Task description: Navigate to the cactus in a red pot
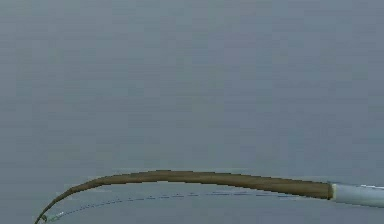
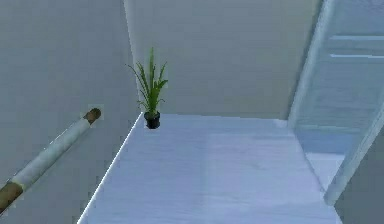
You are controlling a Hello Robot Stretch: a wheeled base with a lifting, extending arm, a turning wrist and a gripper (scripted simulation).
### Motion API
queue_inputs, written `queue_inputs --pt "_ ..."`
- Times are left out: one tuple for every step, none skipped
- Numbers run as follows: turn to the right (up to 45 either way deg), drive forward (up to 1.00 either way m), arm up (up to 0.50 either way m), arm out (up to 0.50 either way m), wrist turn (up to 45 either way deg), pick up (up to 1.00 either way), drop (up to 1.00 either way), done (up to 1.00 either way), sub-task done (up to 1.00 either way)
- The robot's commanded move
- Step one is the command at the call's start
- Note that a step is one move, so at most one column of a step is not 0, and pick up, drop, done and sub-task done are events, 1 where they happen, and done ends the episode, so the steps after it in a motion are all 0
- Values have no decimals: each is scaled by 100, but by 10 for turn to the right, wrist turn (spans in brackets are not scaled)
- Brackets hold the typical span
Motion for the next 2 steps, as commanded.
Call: queue_inputs --pt "-90 0 0 0 0 0 0 0 0" --pt "0 30 0 0 0 0 0 0 0"
